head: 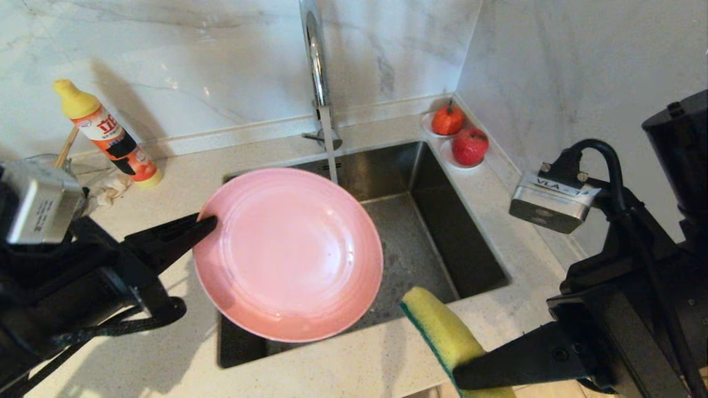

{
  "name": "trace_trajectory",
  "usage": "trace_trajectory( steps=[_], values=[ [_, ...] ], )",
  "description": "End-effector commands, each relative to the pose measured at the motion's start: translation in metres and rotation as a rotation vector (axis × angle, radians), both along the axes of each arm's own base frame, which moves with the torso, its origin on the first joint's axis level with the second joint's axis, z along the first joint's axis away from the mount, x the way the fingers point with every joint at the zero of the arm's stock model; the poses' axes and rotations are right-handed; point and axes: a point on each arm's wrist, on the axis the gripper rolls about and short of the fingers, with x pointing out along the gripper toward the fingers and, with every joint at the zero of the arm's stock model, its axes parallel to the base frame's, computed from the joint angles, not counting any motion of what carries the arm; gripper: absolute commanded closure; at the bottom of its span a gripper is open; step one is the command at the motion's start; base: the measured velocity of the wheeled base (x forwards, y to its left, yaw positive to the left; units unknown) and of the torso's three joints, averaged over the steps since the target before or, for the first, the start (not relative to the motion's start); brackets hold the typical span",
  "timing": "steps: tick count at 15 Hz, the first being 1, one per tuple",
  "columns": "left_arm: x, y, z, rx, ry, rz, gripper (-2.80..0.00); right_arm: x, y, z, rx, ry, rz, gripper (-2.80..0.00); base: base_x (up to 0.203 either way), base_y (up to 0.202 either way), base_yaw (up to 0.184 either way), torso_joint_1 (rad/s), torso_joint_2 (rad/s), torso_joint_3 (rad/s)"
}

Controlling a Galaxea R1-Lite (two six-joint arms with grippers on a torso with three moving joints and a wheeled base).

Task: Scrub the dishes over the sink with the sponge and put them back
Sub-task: Wipe the plate

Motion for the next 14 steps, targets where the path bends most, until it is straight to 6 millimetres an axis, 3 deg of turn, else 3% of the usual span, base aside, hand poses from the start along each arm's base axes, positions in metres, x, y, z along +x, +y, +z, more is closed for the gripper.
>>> trace_trajectory(
  steps=[1, 5, 8, 14],
  values=[
    [0.031, -0.017, -0.001, 0.001, 0.018, 0.030, 0.00, 0.001, 0.005, 0.005, 0.003, 0.001, 0.013, 0.00, 0.000, 0.000, 0.000, 0.000, 0.00, 0.000],
    [0.041, -0.037, -0.001, -0.035, -0.016, 0.055, 0.00, -0.003, 0.015, 0.006, -0.016, -0.009, 0.028, 0.00, 0.000, 0.000, 0.000, 0.000, 0.00, 0.000],
    [0.055, -0.057, 0.000, -0.094, -0.045, 0.101, 0.00, 0.009, 0.037, -0.002, -0.064, -0.004, 0.007, 0.00, 0.000, 0.000, 0.000, 0.000, 0.00, 0.000],
    [0.060, -0.072, -0.005, -0.148, -0.041, 0.134, 0.00, 0.029, 0.065, -0.002, -0.067, 0.025, -0.013, 0.00, 0.000, 0.000, 0.000, 0.000, 0.00, 0.000]
  ],
)
